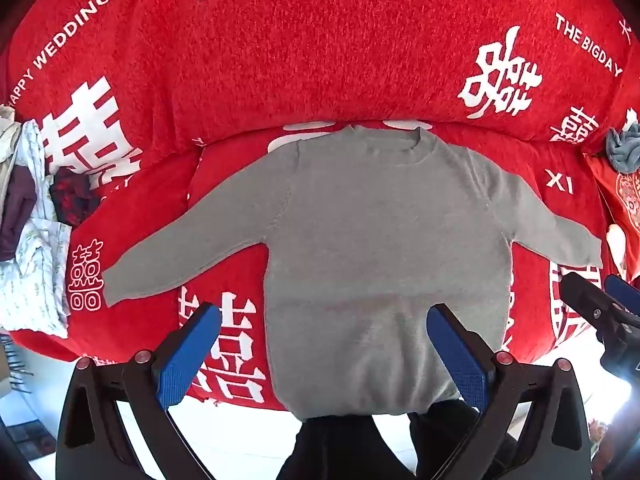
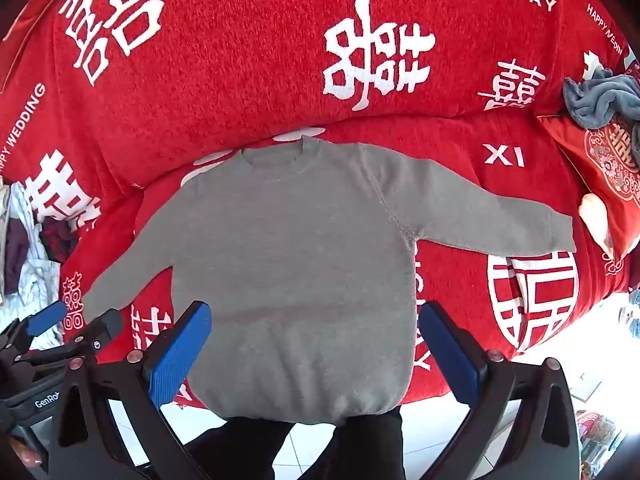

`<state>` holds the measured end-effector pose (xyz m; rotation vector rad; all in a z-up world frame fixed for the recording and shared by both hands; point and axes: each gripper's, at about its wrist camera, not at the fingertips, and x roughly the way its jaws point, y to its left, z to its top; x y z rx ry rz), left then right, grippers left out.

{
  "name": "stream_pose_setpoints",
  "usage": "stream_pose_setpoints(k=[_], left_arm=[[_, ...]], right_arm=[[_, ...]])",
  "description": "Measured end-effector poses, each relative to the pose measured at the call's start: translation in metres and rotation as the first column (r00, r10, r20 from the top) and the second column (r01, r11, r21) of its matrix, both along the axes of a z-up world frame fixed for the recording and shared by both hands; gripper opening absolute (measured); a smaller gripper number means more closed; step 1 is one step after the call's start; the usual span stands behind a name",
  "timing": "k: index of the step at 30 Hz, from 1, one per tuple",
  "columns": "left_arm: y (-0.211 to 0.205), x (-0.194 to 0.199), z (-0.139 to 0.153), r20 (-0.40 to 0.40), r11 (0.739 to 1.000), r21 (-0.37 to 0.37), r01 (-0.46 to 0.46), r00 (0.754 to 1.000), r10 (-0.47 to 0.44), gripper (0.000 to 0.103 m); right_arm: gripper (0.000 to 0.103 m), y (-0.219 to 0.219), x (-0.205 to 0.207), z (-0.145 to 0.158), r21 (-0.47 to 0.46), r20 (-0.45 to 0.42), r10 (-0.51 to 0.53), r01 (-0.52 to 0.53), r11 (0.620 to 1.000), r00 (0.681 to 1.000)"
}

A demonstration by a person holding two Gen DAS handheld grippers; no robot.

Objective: Fold small clothes

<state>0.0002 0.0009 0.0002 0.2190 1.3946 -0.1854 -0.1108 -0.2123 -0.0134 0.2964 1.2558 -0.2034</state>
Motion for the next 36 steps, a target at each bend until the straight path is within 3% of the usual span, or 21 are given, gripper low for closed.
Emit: stream_pose_setpoints(k=[36], left_arm=[[0.003,-0.010,-0.004,-0.021,1.000,0.023,-0.010,1.000,0.010,0.103]], right_arm=[[0.103,-0.001,-0.004,0.000,-0.050,-0.016,-0.026,0.025,0.998,1.000]])
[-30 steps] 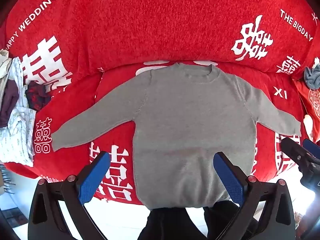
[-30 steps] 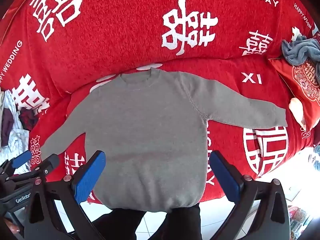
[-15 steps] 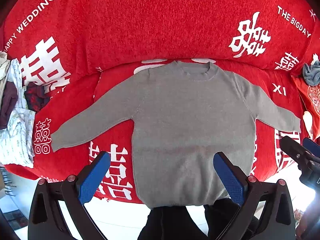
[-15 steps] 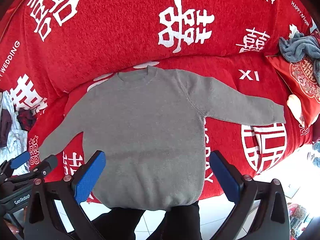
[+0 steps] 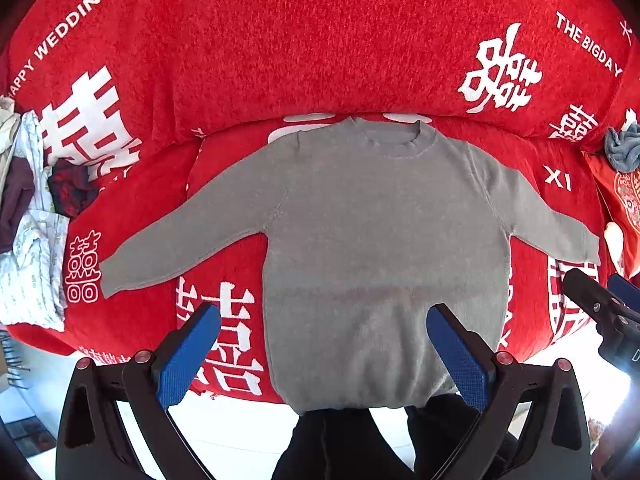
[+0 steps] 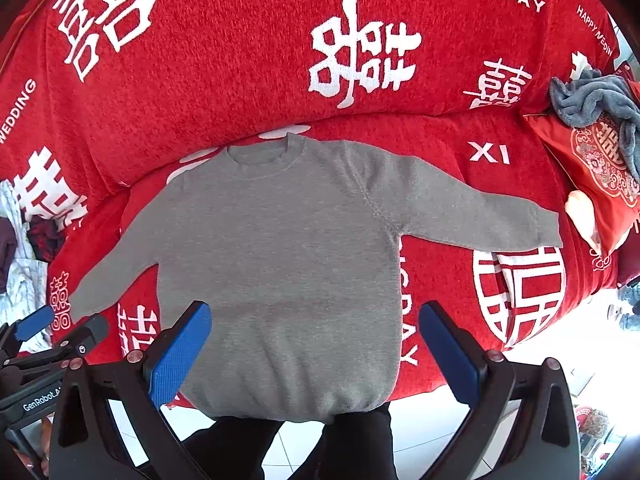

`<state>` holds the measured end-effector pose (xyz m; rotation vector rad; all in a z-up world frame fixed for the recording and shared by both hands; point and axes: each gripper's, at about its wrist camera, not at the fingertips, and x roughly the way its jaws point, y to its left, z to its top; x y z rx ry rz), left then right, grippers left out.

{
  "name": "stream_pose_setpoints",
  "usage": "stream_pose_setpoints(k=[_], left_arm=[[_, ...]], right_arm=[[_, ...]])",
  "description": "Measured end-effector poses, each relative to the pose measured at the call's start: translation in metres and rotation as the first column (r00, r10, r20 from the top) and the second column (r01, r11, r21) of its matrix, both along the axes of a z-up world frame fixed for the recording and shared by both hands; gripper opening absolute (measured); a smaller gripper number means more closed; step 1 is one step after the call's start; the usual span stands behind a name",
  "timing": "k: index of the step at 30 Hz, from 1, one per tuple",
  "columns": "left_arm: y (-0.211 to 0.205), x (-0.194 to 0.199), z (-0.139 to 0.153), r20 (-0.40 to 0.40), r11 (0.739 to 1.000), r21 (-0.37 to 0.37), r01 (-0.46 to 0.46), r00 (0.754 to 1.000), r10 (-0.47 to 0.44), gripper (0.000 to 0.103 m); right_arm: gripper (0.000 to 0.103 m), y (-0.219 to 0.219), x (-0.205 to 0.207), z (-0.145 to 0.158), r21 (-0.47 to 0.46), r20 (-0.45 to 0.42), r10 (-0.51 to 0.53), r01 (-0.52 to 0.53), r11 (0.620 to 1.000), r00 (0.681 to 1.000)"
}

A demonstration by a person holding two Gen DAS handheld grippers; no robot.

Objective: Fold small clothes

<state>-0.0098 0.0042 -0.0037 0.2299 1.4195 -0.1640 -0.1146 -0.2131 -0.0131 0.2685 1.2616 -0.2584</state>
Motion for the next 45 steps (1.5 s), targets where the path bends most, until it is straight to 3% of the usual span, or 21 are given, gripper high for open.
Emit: stream_pose_setpoints(k=[7,16,45], left_arm=[[0.013,0.005,-0.002,0.012,0.998,-0.051,-0.032,0.999,0.032,0.103],[0.021,0.003,-0.004,0.046,0.999,-0.049,-0.005,0.999,0.007,0.103],[0.073,-0.009,-0.040,-0.034,0.991,-0.031,-0.133,0.991,0.132,0.103]], right_arm=[[0.103,-0.004,-0.001,-0.003,-0.008,-0.010,-0.017,0.017,1.000,1.000],[0.103,-0.007,-0.005,-0.005,-0.023,-0.015,-0.039,0.038,0.999,0.999],[0.103,0.024,-0.002,-0.025,-0.078,-0.057,0.046,-0.051,0.996,0.997]])
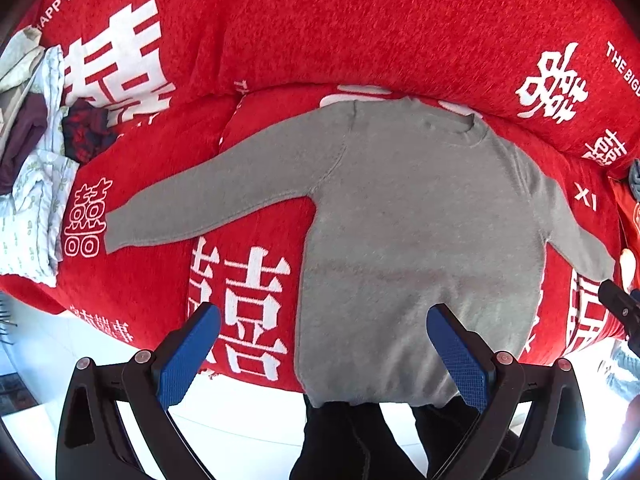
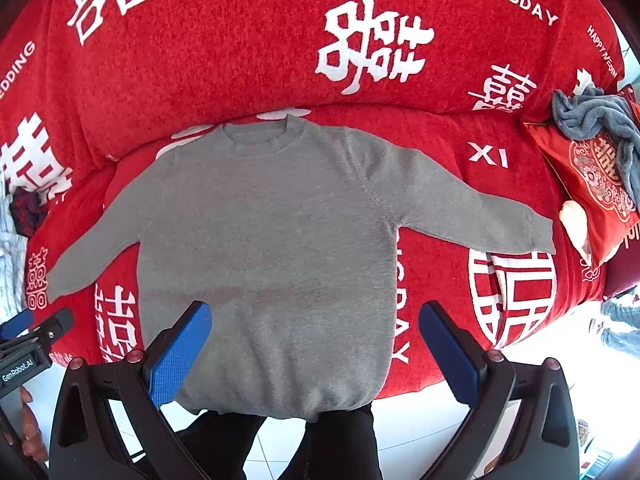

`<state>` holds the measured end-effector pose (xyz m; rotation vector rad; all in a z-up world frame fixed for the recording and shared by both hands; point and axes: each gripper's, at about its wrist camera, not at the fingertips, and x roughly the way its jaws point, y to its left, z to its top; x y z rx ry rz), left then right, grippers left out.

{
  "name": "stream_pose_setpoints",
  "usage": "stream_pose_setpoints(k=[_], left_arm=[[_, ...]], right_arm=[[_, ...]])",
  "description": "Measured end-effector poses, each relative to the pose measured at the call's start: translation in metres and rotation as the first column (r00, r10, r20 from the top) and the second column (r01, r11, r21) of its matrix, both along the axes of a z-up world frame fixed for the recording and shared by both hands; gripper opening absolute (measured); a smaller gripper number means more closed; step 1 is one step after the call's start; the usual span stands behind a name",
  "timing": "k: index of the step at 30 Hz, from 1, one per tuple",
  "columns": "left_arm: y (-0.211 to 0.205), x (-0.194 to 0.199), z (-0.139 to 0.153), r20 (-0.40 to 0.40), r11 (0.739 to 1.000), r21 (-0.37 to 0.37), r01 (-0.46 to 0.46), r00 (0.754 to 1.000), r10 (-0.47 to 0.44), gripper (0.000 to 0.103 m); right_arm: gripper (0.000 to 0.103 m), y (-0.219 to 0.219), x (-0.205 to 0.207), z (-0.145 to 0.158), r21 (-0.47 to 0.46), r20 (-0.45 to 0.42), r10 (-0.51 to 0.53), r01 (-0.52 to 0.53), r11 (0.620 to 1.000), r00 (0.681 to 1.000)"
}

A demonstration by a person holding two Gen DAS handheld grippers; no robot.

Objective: Fold small clothes

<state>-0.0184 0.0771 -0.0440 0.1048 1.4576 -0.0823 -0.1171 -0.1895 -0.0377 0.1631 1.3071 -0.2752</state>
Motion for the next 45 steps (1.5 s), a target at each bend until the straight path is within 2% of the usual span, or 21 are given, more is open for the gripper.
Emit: stream_pose_setpoints(k=[7,19,26,31,35,39,40,45], left_arm=[[0.017,-0.006,-0.011,-0.025,0.999,0.010,-0.031,0.999,0.031,0.103],[0.049,0.000,-0.029,-0.050,0.993,-0.006,-0.117,0.992,0.116,0.103],[0.087,0.010,-0.065,-0.089,0.981,0.009,-0.193,0.977,0.193,0.103],[0.111,0.022,-0.101,-0.120,0.974,0.033,-0.225,0.966,0.228,0.103],[0.126,0.033,-0.131,-0.129,0.965,0.032,-0.261,0.956,0.263,0.103],[0.142,0.047,-0.160,-0.134,0.944,-0.017,-0.329,0.936,0.324,0.103],[0.149,0.051,-0.167,-0.130,0.934,-0.057,-0.353,0.930,0.344,0.103],[0.186,0.065,-0.193,-0.104,0.849,-0.243,-0.469,0.883,0.458,0.103]], right_arm=[[0.103,0.014,0.002,-0.013,0.006,-0.043,0.026,-0.026,1.000,0.999],[0.103,0.037,0.013,-0.021,-0.022,-0.062,0.081,-0.083,0.996,0.995],[0.103,0.051,0.018,-0.045,-0.034,-0.088,0.096,-0.099,0.994,0.991],[0.103,0.065,0.029,-0.069,-0.014,-0.109,0.108,-0.110,0.994,0.988],[0.103,0.091,0.043,-0.096,-0.018,-0.128,0.204,-0.208,0.978,0.970],[0.103,0.115,0.053,-0.120,0.012,-0.138,0.262,-0.263,0.965,0.955],[0.103,0.121,0.055,-0.125,0.016,-0.138,0.275,-0.275,0.961,0.952],[0.103,0.152,0.059,-0.149,0.047,-0.124,0.362,-0.359,0.932,0.924]])
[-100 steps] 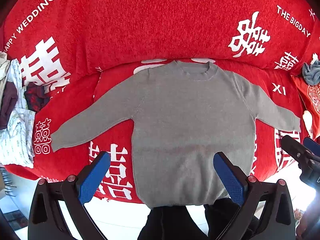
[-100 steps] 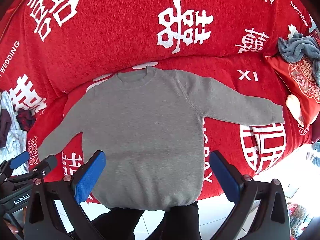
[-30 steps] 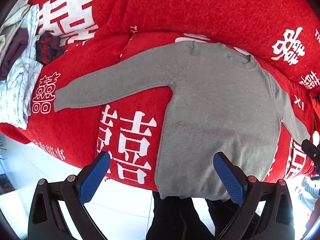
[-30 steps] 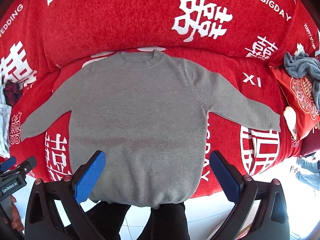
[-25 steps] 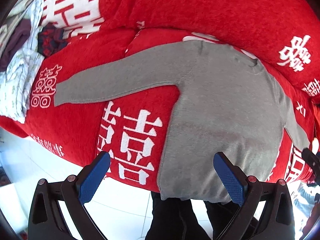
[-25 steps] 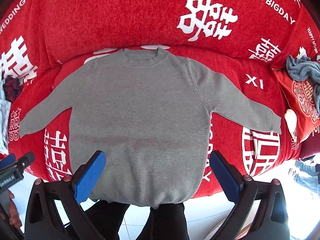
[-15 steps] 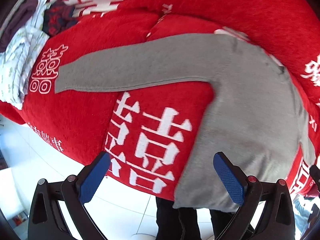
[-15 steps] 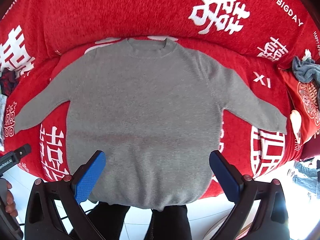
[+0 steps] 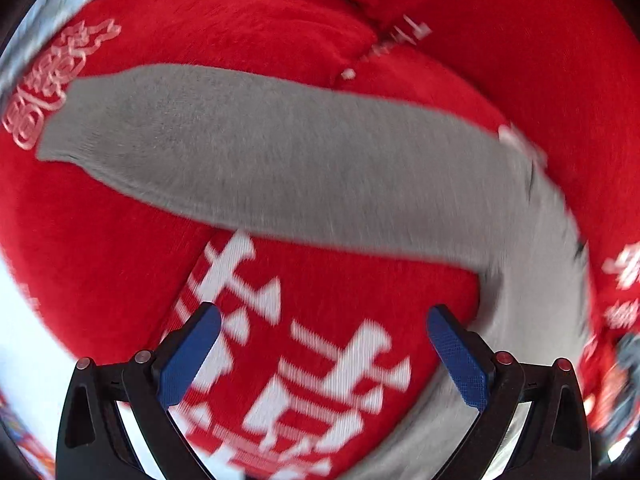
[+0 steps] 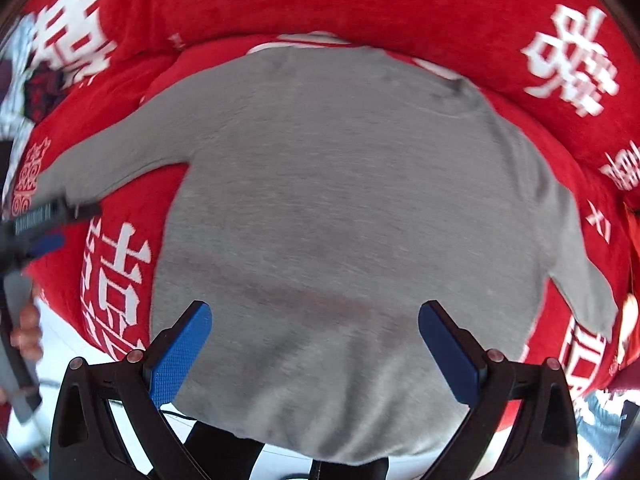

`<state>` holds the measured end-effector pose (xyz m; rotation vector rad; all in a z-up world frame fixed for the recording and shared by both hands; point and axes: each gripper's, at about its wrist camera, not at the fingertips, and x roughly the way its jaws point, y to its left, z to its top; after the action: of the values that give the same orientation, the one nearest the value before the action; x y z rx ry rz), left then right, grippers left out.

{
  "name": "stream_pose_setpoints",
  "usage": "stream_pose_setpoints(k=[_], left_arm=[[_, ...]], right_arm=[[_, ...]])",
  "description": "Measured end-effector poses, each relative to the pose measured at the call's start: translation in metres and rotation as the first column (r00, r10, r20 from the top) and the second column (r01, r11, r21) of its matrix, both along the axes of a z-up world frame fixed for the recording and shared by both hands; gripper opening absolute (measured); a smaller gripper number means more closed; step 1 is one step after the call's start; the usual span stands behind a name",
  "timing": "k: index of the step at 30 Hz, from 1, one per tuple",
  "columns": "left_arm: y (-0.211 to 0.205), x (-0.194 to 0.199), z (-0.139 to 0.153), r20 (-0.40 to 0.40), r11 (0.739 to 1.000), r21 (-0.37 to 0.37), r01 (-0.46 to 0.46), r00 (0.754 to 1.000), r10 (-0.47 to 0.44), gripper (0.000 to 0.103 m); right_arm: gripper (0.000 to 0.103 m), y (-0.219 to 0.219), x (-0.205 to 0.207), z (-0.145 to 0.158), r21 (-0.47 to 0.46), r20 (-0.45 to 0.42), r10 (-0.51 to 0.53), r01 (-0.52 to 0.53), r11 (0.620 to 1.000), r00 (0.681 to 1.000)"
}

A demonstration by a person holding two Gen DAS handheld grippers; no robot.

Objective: Fold small clothes
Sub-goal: 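Reach the left tool to the sweater sleeve cuff and close on it, then carry the held sleeve across the sweater body with the left tool, then open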

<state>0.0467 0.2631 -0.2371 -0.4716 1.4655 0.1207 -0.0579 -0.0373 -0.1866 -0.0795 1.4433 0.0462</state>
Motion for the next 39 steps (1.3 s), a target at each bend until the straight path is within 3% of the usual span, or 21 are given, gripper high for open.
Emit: stream_pose_setpoints(k=[3,6,12,14,15,16,18,20,21,23,28,31,35,38,39], left_arm=[[0.025,0.003,-0.024,0.037,0.991,-0.094,-0.093,0.995,0.097,0.103],[0.044,0.003,-0.043,0.057,0.967,-0.189,-0.173,0.981,0.187,0.103],[0.068,0.022,-0.046,0.143,0.930,-0.260,-0.261,0.942,0.304,0.103],[0.077,0.026,-0.041,0.171,0.910,-0.283,-0.301,0.918,0.357,0.103],[0.082,0.027,-0.035,0.204,0.910,-0.260,-0.324,0.902,0.380,0.103],[0.084,0.027,-0.029,0.225,0.916,-0.221,-0.334,0.897,0.381,0.097],[0.086,0.031,-0.020,0.245,0.935,-0.087,-0.344,0.902,0.355,0.070],[0.088,0.033,-0.020,0.231,0.942,-0.013,-0.335,0.916,0.329,0.014],[0.090,0.034,-0.022,0.226,0.945,0.006,-0.327,0.921,0.318,0.006],[0.097,0.028,-0.020,0.249,0.945,0.000,-0.326,0.915,0.316,0.006],[0.054,0.038,0.023,0.397,0.966,0.134,-0.219,0.905,0.150,0.006],[0.012,0.046,0.063,0.490,0.976,0.190,-0.105,0.872,-0.002,0.006],[-0.061,0.050,0.111,0.585,0.975,0.213,0.066,0.790,-0.182,0.006],[-0.135,0.054,0.126,0.616,0.947,0.237,0.216,0.720,-0.319,0.006],[-0.170,0.055,0.127,0.618,0.927,0.247,0.284,0.691,-0.376,0.006]], right_arm=[[0.103,0.010,0.000,-0.011,0.032,-0.020,0.016,-0.015,0.999,1.000],[0.103,0.014,-0.001,-0.015,0.053,-0.027,0.016,-0.015,0.999,0.999],[0.103,0.018,0.001,-0.015,0.061,-0.021,0.028,-0.026,0.998,0.999],[0.103,0.019,0.002,-0.016,0.060,-0.018,0.031,-0.029,0.998,0.999],[0.103,0.020,0.002,-0.016,0.061,-0.016,0.033,-0.032,0.998,0.999],[0.103,0.019,0.001,-0.015,0.062,-0.015,0.034,-0.033,0.997,0.999],[0.103,0.020,0.000,-0.016,0.067,-0.013,0.039,-0.038,0.997,0.999],[0.103,0.020,-0.002,-0.016,0.073,-0.014,0.038,-0.037,0.997,0.999],[0.103,0.019,-0.002,-0.017,0.078,-0.015,0.038,-0.036,0.996,0.999],[0.103,0.018,-0.003,-0.017,0.085,-0.012,0.038,-0.037,0.996,0.999],[0.103,0.007,-0.007,-0.012,0.085,0.027,0.035,-0.037,0.996,0.999],[0.103,-0.007,-0.008,-0.008,0.083,0.048,0.017,-0.021,0.996,0.999],[0.103,-0.039,-0.009,0.001,0.093,0.090,-0.054,0.046,0.995,0.995],[0.103,-0.071,-0.012,0.009,0.094,0.127,-0.121,0.109,0.990,0.984],[0.103,-0.079,-0.012,0.011,0.093,0.134,-0.138,0.126,0.988,0.981]])
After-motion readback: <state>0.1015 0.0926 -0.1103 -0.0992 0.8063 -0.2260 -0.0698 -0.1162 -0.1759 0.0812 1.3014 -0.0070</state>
